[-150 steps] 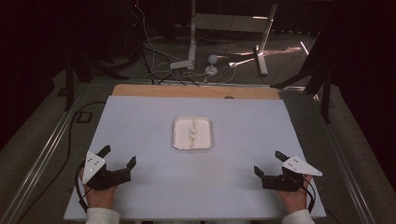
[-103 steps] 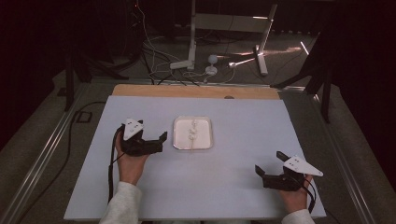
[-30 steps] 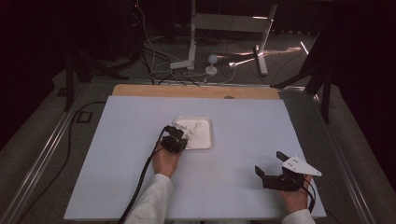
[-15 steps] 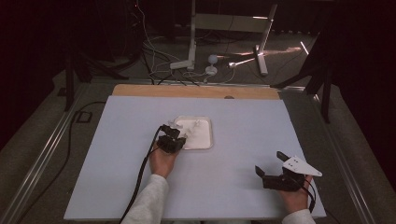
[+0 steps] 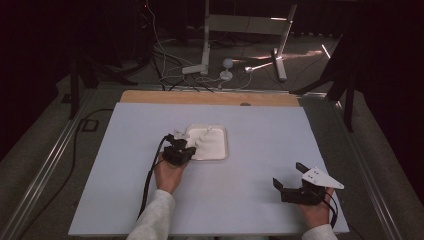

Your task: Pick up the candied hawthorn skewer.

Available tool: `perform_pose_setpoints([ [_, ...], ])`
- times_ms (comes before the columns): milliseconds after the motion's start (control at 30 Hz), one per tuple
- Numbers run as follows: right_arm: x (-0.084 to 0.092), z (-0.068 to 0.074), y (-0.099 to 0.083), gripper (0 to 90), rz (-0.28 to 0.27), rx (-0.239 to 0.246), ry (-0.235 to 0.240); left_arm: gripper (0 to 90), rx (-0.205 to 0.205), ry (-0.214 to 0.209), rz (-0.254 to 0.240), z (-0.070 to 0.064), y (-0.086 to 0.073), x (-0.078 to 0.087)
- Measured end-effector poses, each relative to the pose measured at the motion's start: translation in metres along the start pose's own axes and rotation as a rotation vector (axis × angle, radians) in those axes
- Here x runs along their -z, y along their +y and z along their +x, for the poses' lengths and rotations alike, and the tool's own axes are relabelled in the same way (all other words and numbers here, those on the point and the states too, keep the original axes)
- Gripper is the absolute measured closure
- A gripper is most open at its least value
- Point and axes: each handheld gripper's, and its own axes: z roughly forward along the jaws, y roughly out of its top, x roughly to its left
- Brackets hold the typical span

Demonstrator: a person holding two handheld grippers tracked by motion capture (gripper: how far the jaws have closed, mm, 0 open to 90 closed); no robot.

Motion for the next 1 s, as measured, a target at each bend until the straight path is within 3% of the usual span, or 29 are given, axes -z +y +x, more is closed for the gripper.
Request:
perform_pose_setpoints([
  [633, 0.0, -0.001, 0.001, 0.0, -0.005, -0.021, -0.007, 89.4, -0.05, -0.053, -0.126, 0.003, -0.023, 0.04],
  [833, -0.001, -0.002, 0.006, 0.0, -0.018, -0.049, -0.003, 89.4, -0.048, -0.068, -0.153, 0.004, -0.034, 0.048],
  [1000, -0.006, -0.009, 0.019, 0.0, -0.037, -0.136, 0.006, 89.4, -0.071, -0.079, -0.147, 0.001, -0.04, 0.052],
])
